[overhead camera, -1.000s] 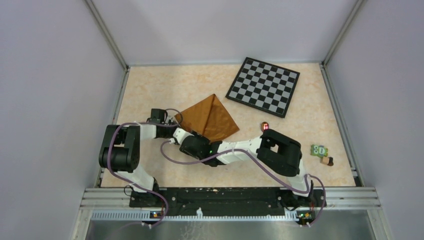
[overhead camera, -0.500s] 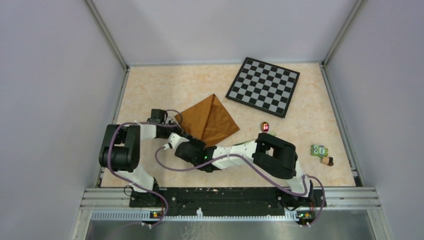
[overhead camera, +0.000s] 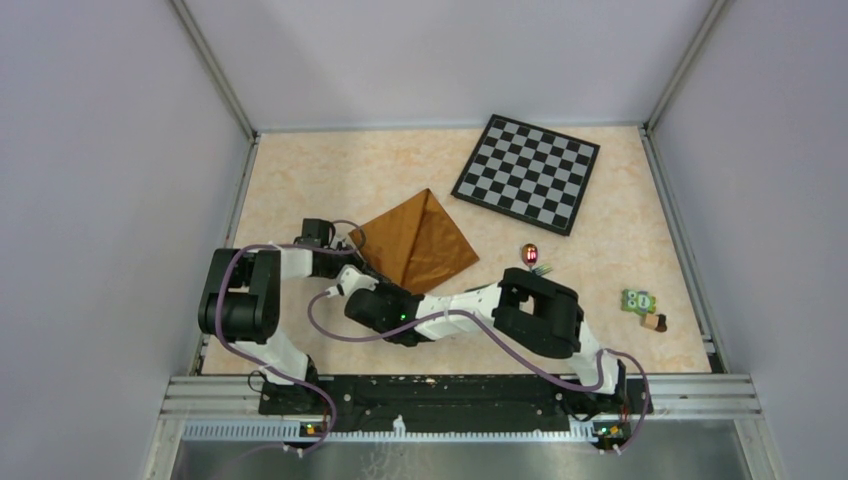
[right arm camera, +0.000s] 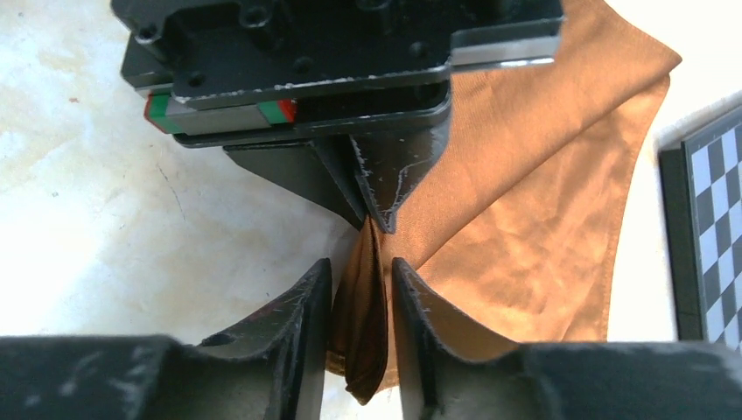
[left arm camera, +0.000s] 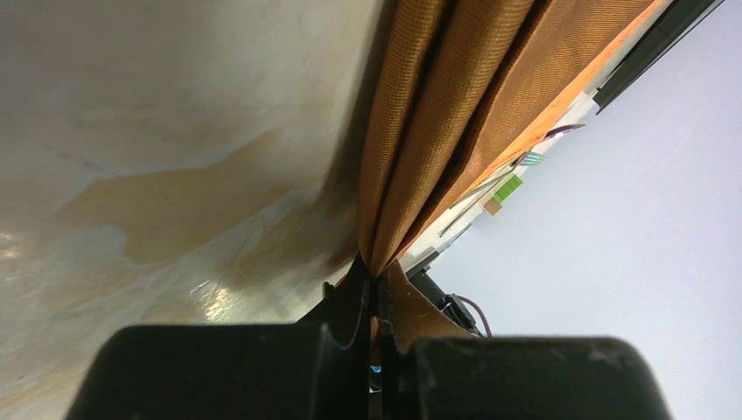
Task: Fold the napkin into a case and place the utensils inside
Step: Pick up the upper triangle-folded napkin from the center of the board.
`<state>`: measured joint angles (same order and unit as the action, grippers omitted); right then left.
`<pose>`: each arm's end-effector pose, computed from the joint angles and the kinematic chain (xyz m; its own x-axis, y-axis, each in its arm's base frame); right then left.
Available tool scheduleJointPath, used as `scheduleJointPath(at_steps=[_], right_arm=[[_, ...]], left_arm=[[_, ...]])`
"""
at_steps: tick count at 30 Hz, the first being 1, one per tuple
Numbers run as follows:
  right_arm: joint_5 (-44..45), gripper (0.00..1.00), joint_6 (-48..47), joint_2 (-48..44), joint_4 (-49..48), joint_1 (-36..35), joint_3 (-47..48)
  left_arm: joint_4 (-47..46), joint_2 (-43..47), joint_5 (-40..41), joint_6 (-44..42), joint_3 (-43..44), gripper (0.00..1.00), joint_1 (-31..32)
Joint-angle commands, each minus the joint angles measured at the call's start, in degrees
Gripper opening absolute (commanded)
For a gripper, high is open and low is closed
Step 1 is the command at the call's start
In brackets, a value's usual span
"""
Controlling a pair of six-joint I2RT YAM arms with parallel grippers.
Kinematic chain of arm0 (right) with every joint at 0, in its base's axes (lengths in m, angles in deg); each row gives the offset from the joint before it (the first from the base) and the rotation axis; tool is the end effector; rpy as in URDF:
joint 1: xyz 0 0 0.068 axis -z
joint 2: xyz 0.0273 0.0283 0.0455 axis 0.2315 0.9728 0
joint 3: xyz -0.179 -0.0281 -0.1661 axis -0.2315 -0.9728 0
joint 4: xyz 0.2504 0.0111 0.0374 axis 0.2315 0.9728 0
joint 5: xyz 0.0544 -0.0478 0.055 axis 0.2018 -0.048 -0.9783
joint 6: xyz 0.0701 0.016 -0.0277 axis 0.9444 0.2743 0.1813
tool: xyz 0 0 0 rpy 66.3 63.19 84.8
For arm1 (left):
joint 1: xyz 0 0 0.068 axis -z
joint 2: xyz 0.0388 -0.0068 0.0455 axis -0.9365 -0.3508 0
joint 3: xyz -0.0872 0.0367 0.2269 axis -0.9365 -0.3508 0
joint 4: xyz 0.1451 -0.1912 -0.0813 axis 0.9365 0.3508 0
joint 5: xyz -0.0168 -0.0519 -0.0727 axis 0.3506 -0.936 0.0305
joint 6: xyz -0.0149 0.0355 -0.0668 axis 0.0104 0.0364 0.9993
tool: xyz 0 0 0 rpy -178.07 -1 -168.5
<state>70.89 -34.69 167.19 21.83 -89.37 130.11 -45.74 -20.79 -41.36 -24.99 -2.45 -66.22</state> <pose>0.1504 0.4215 0.1075 -0.1340 -0.7504 -0.6473 -0.6232 0.5716 -0.5337 0.2662 -0.0596 0.0718 -0.7738 -0.5669 0.2826 -0.5762 0.4445 -0.6859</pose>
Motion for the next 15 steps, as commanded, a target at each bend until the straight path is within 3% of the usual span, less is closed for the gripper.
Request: scheduleJointPath(at_steps=[1,3,4,5,6,10,12,15], right_arm=[[4.1,0.23,1.1,0.6,0.2,-1.1,2.3],[4.9,0.11,1.2,0.8,0.4,-1.0,2.8],[5.3,0.00,1.2,0.8,0.2,-1.0,3.0],[5.5,0.00,1.4,0.7,-0.1,-1.0,2.9],[5.4,0.00,1.6,0.3,-0.5,-0.9,2.7],[3.5,0.00,2.8,-3.2,-5.3,-0.3,-1.2],[1.8,0.00,3.6,-6.0,-8.0,0.4,-3.4],[-0.4,0.00,5.5,-8.7,-10.2,1.7,-5.5]], left_arm=[[0.7,-0.4,-0.4,-1.1,1.5,0.00,-0.4],[0.7,-0.1,-0.1,-1.5,1.6,0.00,-0.4],[1.3,0.3,0.6,-2.2,1.9,0.00,-0.4],[2.2,0.8,1.6,-3.3,2.4,0.00,-0.5],[3.2,1.5,2.4,-4.6,2.8,0.08,-0.7],[3.7,6.6,4.5,-8.4,2.5,0.61,-4.3],[3.4,8.6,4.9,-9.8,2.2,0.75,-6.8],[2.7,8.5,2.8,-10.5,1.4,0.87,-9.7]])
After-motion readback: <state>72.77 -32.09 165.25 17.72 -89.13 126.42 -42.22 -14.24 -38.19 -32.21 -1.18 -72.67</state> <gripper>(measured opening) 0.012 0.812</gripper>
